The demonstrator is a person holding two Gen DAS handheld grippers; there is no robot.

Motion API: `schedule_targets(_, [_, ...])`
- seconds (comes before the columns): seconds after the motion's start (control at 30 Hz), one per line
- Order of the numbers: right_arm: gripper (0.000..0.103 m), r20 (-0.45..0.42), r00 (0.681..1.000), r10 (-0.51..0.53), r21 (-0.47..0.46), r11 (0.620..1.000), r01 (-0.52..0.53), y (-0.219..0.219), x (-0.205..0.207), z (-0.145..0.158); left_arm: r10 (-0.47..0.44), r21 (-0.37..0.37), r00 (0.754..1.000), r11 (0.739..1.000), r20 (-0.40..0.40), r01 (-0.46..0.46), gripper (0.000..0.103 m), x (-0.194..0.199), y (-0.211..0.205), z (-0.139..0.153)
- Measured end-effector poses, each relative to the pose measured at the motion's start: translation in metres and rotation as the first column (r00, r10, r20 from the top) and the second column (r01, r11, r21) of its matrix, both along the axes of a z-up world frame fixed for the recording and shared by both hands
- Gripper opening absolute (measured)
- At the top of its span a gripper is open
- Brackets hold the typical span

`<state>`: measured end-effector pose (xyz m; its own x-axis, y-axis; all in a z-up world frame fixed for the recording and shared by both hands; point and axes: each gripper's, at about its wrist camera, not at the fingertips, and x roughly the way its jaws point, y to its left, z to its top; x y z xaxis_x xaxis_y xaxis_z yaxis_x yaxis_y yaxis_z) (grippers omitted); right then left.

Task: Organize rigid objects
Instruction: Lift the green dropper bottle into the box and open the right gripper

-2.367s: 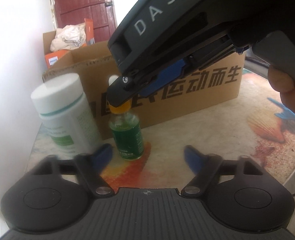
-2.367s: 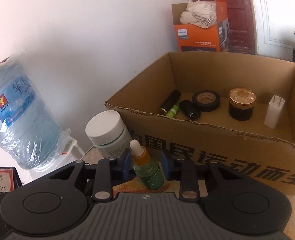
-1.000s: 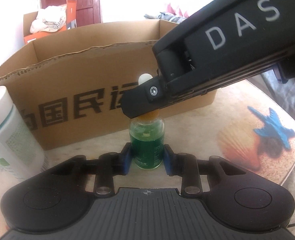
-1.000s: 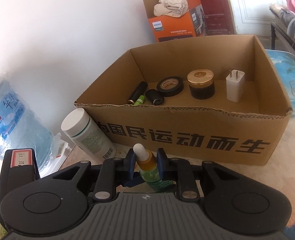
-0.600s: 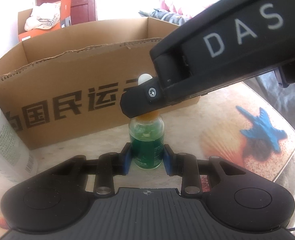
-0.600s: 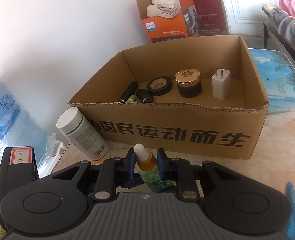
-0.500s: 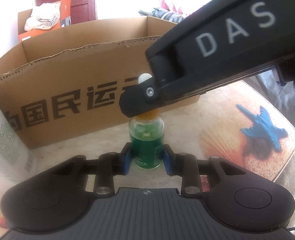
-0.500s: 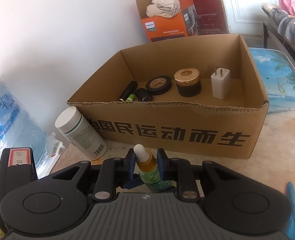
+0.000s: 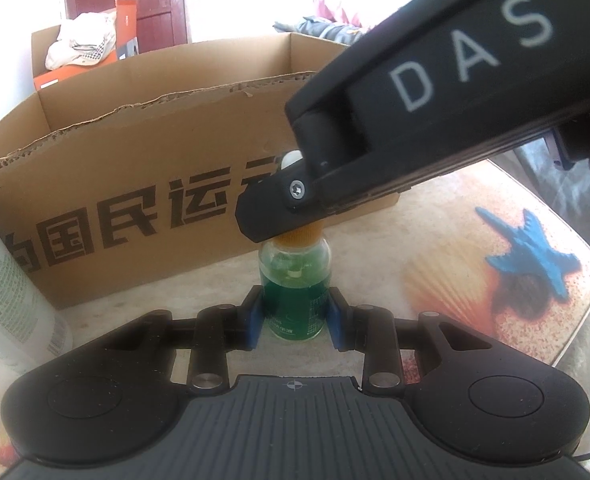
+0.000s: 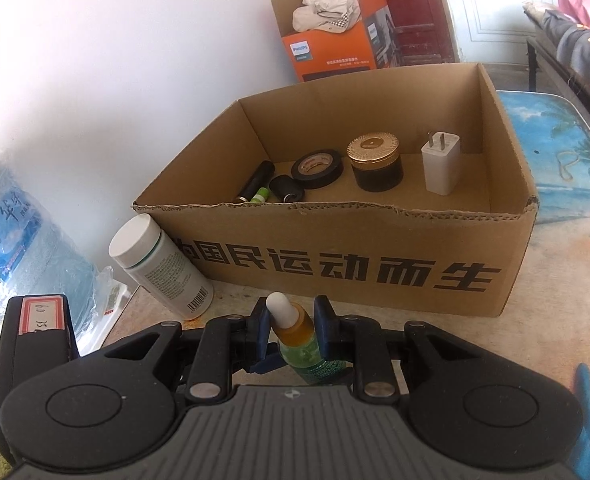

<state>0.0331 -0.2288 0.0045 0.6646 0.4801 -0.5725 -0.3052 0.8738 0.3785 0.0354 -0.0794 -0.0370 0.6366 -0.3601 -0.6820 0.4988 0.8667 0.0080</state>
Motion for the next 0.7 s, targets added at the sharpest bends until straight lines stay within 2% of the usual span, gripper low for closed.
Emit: schedule_targets(0.7, [0.024, 0.005, 1.0, -0.004, -0.005, 1.0, 0.004, 0.0004, -0.0007, 0.0008, -0.001, -0.005, 1.0, 1.0, 0.011, 0.001, 0.031, -0.0028, 0.0054, 0.0006])
